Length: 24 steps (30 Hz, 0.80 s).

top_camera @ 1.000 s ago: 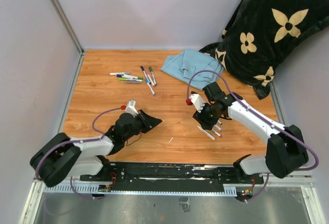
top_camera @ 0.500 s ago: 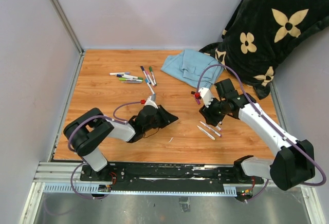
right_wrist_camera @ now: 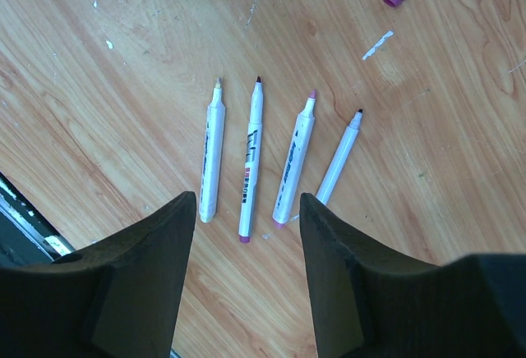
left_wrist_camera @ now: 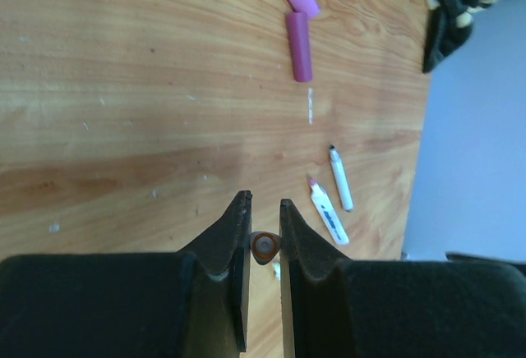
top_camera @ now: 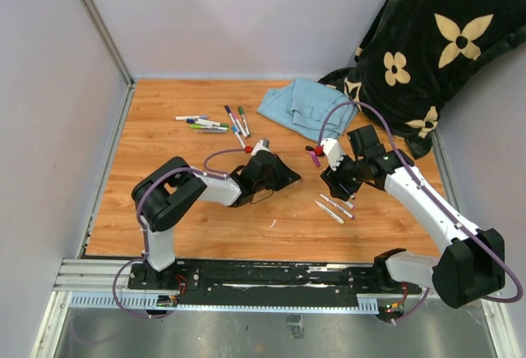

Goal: Open the pen caps
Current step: Place the pen cap at the center of the board.

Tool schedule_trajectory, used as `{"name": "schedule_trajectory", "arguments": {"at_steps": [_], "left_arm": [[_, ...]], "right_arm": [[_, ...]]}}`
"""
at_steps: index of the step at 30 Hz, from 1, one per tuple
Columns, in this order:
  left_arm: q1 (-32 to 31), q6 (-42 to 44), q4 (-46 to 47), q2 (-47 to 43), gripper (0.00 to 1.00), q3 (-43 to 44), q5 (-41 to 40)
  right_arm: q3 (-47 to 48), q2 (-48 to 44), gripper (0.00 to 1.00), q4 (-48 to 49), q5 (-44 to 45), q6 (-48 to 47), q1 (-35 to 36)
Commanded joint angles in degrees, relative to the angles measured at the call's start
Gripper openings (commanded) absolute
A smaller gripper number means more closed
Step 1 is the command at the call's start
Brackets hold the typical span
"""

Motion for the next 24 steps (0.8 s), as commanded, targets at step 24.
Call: {"name": "schedule_trajectory", "arguments": {"at_steps": [24], "left_arm": [[-0.59, -4.21, -28.23, 7.01, 0.35, 14.78, -8.42]], "right_arm": [[0.39, -2.43, 0.56, -0.90, -1.32, -0.80, -2.49]]}}
